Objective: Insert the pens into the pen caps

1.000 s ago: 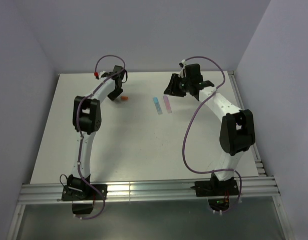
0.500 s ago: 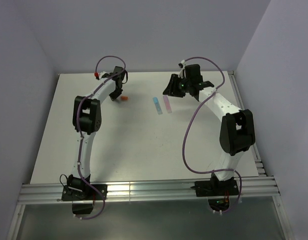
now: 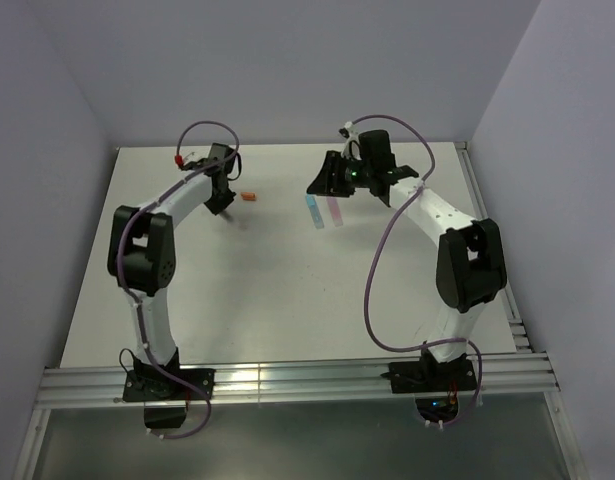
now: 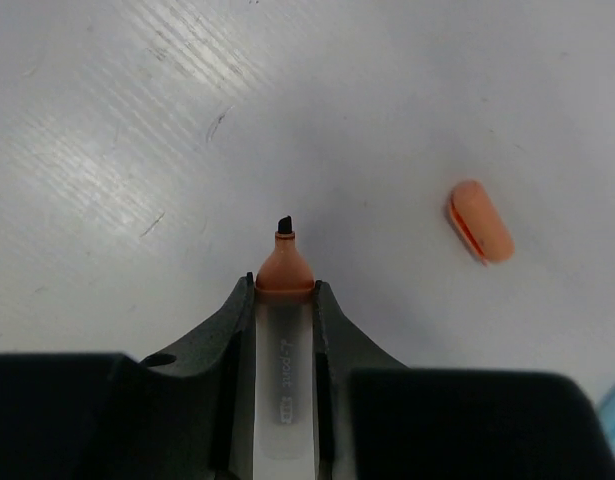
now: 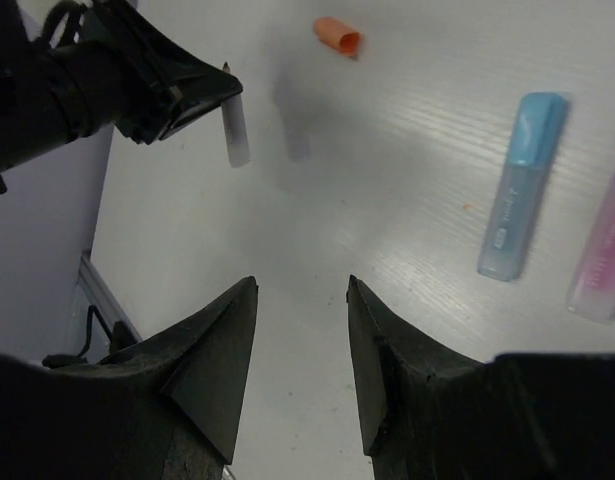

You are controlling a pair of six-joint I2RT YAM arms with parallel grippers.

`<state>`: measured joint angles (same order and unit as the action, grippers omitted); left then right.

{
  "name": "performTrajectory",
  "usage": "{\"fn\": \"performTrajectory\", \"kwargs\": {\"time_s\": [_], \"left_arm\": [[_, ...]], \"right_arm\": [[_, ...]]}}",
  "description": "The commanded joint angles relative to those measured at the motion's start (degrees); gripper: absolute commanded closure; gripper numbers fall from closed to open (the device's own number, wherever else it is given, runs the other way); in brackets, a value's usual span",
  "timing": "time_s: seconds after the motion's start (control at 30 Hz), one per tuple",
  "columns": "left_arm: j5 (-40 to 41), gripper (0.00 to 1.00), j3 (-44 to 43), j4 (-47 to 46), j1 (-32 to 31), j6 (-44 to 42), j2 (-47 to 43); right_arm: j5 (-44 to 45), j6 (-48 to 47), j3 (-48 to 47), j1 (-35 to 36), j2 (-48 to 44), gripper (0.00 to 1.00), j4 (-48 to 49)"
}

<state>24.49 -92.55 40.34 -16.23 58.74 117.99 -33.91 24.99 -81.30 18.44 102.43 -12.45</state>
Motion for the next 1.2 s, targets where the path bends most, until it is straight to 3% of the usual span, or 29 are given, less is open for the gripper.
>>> {"fn": "performTrajectory", "kwargs": {"time_s": [0.0, 0.1, 0.33, 0.6, 1.17], "left_arm": [[-3.9, 1.0, 5.4, -7.2, -0.8, -3.4, -10.8], [-6.1, 1.0, 10.5, -9.6, -1.8, -4.5, -18.6], [-8.8, 1.0, 16.1, -12.3, -4.7, -4.0, -26.3], [-10.0, 1.0, 15.9, -13.9, -8.0, -2.5, -28.8], [-13.0, 1.0, 13.9, -15.8, -10.8, -1.6, -28.8]], "right_arm": [[-4.2, 0.8, -0.1, 3.5, -2.7, 0.51, 5.1], [-6.5, 2.9, 0.4, 4.9, -1.8, 0.5, 8.0], [-7.4, 6.6, -0.6, 7.1, -0.1, 0.49, 11.7], [-5.3, 9.3, -1.5, 11.3, 1.9, 0.49, 12.3], [-3.0, 12.4, -1.6, 13.0, 5.4, 0.49, 15.2]]}}
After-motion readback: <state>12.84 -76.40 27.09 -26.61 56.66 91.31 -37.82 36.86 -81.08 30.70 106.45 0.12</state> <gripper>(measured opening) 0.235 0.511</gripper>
